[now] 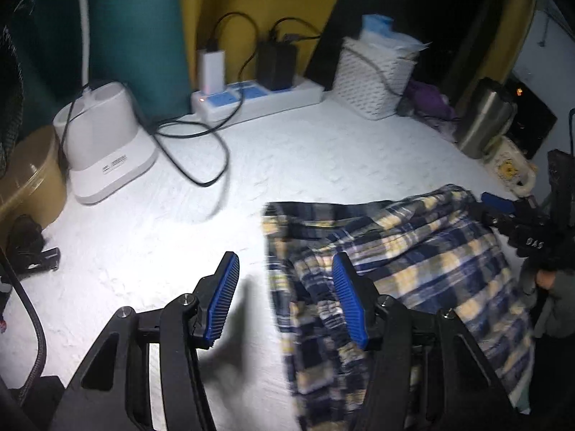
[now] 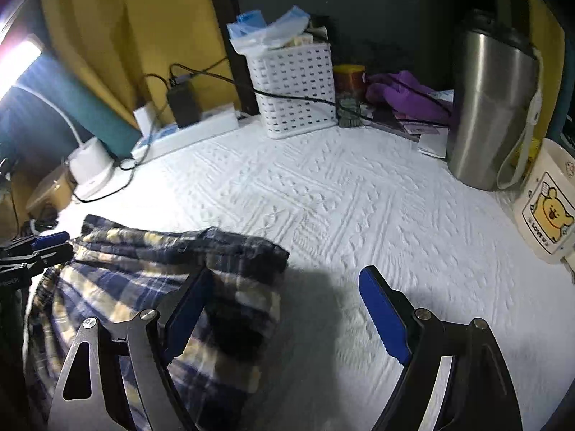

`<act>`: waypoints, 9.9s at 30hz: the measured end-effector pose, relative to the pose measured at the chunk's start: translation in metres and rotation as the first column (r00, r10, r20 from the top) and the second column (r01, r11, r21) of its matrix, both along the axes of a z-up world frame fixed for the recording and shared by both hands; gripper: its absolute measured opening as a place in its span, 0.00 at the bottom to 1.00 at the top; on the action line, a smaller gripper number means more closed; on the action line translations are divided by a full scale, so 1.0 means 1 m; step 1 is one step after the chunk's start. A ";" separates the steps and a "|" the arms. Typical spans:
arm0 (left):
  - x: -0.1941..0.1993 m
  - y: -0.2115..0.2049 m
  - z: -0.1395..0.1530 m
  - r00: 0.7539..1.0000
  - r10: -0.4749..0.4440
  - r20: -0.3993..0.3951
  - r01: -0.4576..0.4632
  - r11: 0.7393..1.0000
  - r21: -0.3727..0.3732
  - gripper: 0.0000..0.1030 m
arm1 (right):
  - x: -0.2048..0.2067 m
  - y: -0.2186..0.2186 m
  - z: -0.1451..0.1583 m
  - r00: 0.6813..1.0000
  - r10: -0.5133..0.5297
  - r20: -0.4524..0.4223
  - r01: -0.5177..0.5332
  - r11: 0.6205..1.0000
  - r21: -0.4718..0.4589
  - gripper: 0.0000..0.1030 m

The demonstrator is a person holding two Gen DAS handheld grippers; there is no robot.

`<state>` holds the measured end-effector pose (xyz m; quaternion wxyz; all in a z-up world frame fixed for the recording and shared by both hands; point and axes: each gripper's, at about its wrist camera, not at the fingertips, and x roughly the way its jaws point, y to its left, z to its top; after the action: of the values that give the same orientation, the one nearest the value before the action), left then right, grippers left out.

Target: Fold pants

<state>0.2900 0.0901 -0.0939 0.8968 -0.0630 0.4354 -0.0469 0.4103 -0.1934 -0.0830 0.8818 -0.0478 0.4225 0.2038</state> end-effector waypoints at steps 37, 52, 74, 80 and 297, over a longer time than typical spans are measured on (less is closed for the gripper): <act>-0.027 -0.018 -0.003 1.000 -0.016 0.005 0.016 0.994 0.105 0.54 | -0.048 -0.038 -0.014 0.995 -0.088 0.054 0.099 0.968 -0.229 0.83; -0.058 -0.033 -0.002 0.998 -0.056 -0.042 0.059 0.995 0.083 0.54 | -0.097 -0.018 -0.016 1.000 0.005 0.017 -0.002 0.986 -0.168 0.83; -0.101 -0.044 -0.014 0.998 -0.042 -0.039 0.045 0.994 0.100 0.58 | -0.146 -0.031 -0.013 1.000 0.001 0.005 -0.001 0.985 -0.173 0.83; -0.102 -0.040 -0.017 0.998 -0.048 -0.038 0.052 0.993 0.102 0.59 | -0.155 -0.050 -0.010 1.000 -0.018 0.024 0.022 0.981 -0.190 0.83; -0.245 -0.036 0.059 0.971 0.085 0.224 -0.097 0.994 0.045 0.74 | -0.262 0.009 0.068 0.960 0.144 0.239 -0.156 0.987 0.033 1.00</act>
<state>0.0450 0.0537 -0.0351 0.9423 -0.0525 0.3305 -0.0004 0.1478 -0.1845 -0.0148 0.9087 -0.0806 0.3047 0.2738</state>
